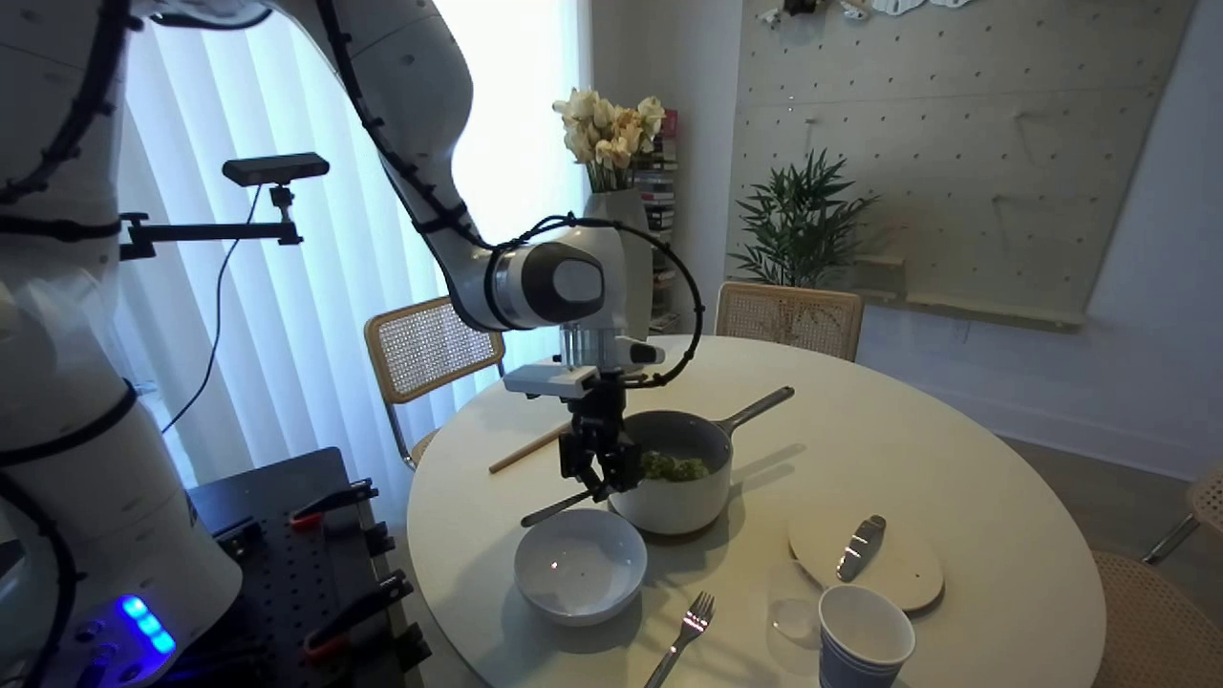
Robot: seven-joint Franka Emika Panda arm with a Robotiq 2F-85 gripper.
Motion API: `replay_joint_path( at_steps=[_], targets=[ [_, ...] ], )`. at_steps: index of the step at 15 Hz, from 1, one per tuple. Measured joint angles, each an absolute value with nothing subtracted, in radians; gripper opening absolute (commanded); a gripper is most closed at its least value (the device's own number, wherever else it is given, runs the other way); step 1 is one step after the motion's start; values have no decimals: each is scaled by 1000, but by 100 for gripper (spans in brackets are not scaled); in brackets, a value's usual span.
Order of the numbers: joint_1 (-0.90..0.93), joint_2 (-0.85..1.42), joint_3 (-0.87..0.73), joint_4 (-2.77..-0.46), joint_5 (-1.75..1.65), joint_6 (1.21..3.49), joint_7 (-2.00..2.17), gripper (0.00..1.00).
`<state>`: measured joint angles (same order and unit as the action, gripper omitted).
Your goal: Place the spoon next to the fork then move the cup to the left
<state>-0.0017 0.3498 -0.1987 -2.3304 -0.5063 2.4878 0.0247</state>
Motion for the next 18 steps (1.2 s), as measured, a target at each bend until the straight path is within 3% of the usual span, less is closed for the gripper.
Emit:
replay_joint_path(
  at_steps=[18],
  targets=[
    [-162,556,-207,-2067,-508,2488,-363,0]
  ],
)
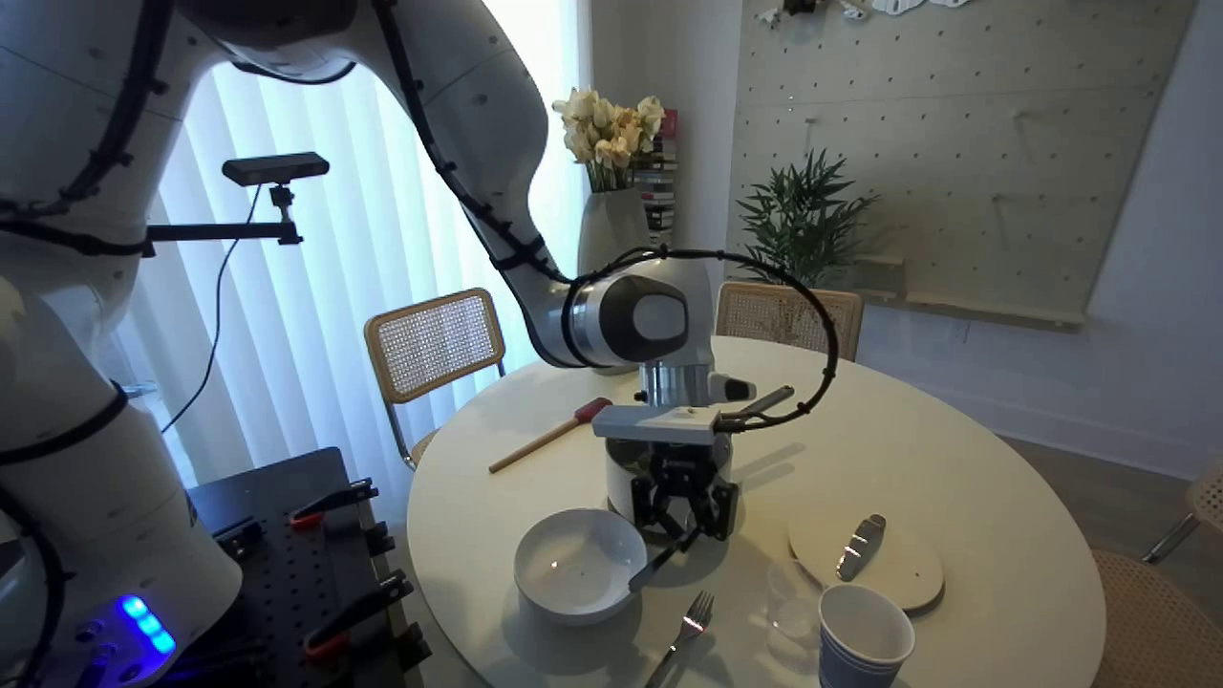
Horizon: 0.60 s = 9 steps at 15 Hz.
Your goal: Place the spoon next to the fork then move the cup to the left
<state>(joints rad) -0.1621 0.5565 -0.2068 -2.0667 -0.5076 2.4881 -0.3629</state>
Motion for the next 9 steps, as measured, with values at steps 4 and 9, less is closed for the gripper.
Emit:
replay_joint_path(
  at_steps=[4,9],
  targets=[
    [-161,591,-205,-2049,-541,2492,-374,0],
    [-161,619,-204,-2047,-572,2498,-374,0]
  ],
)
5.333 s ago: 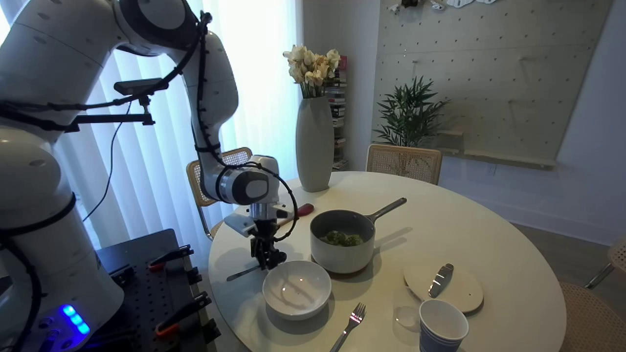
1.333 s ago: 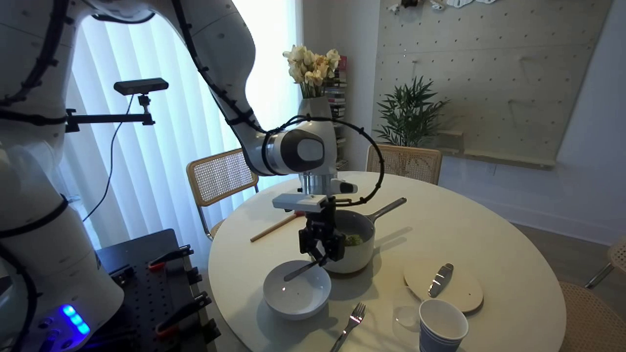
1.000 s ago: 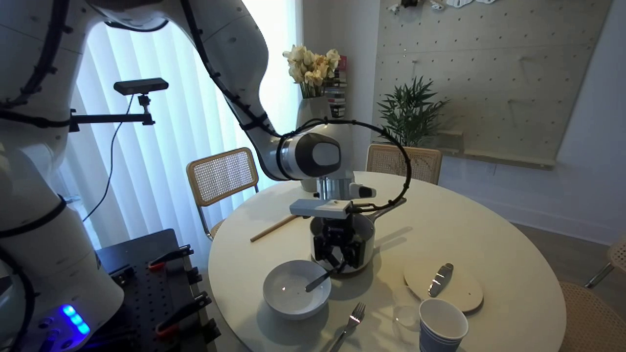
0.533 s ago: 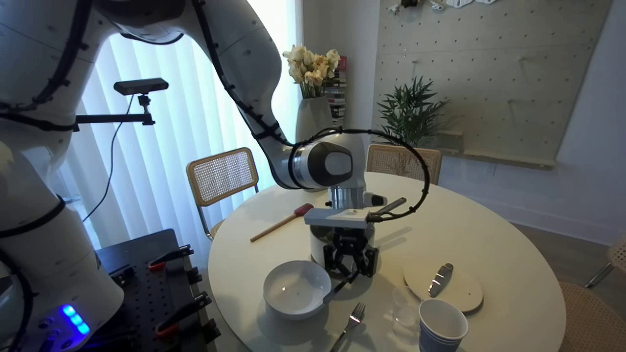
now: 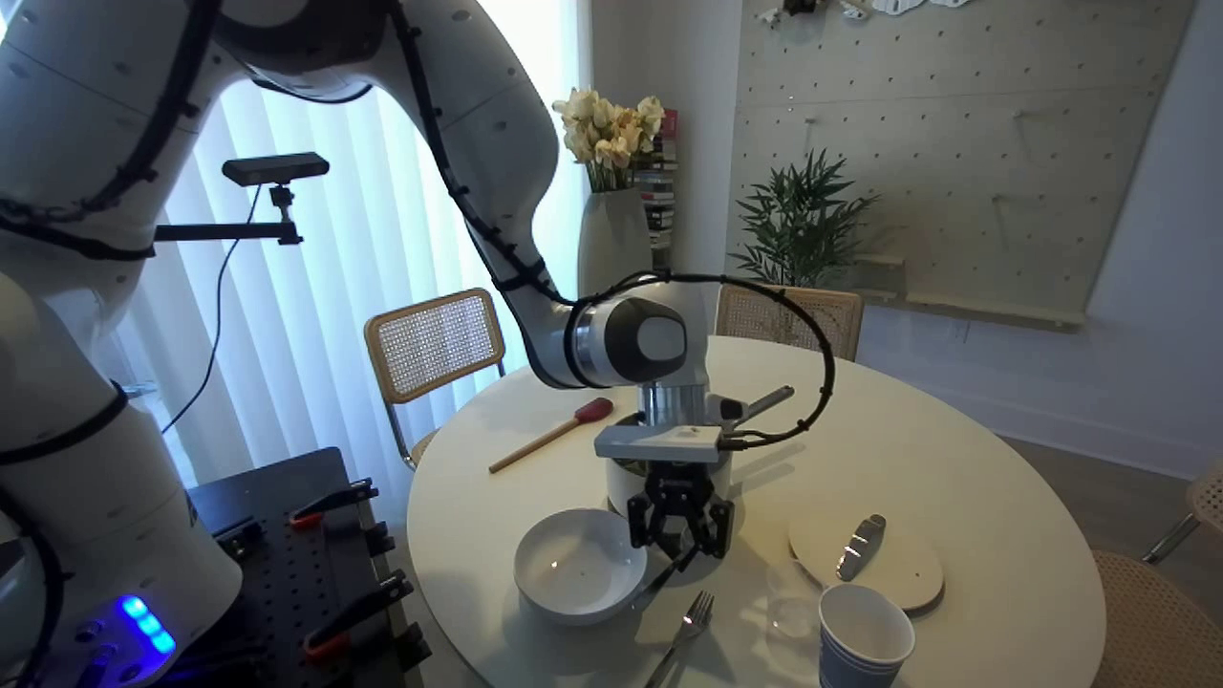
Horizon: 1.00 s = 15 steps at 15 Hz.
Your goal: Place the spoon next to the fork then move the cup to the left
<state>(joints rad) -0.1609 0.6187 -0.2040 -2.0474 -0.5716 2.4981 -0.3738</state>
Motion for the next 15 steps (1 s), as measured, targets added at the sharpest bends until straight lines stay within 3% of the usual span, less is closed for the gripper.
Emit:
replay_joint_path(
  at_steps=[15],
  targets=[
    [-205,667,-225,-2056,-576,2507,-374,0]
  ],
)
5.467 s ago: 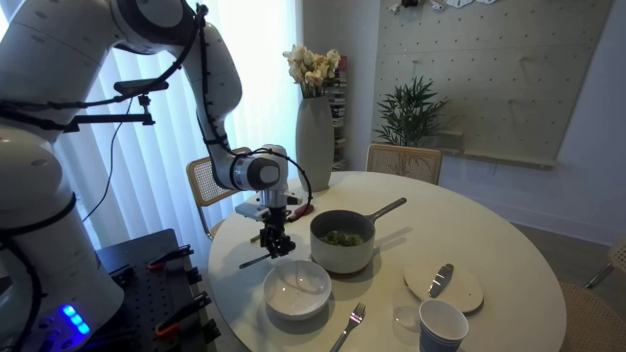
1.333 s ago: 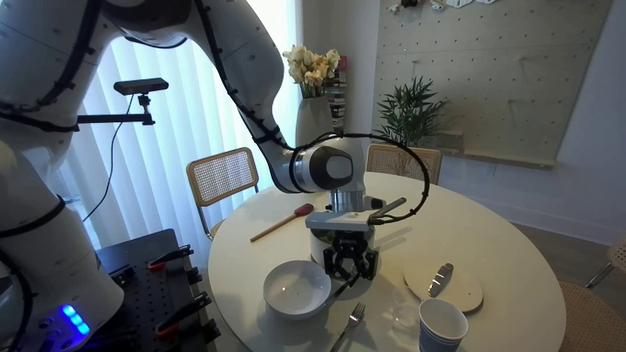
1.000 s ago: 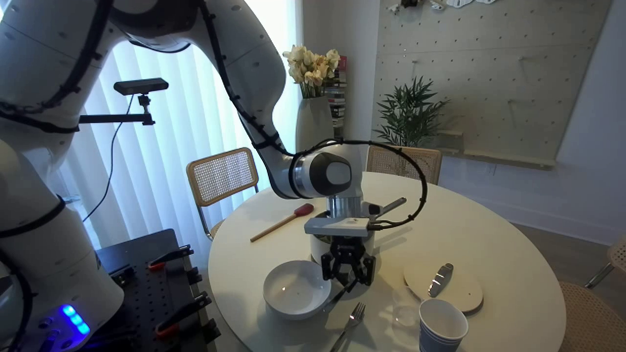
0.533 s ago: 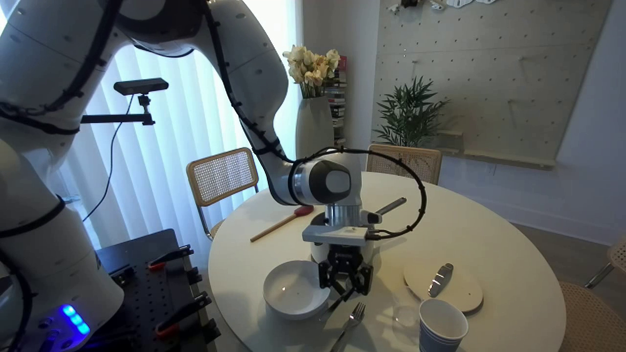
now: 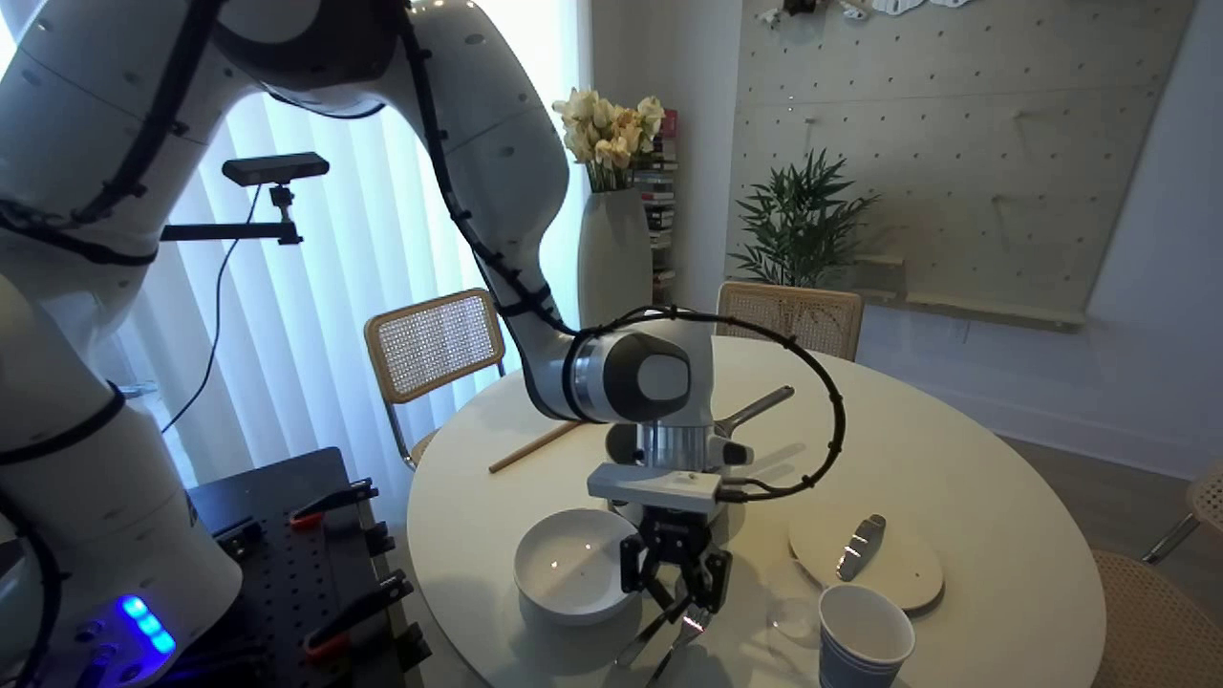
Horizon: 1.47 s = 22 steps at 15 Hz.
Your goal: Place the spoon next to the fork then move the cup to the left
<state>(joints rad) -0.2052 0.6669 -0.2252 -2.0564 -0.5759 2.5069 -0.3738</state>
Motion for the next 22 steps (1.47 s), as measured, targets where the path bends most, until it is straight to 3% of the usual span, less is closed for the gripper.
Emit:
replay_joint_path(
  at_steps=[22],
  targets=[
    [-334,769,-266,-2011,-632,2728,-493,0]
  ],
)
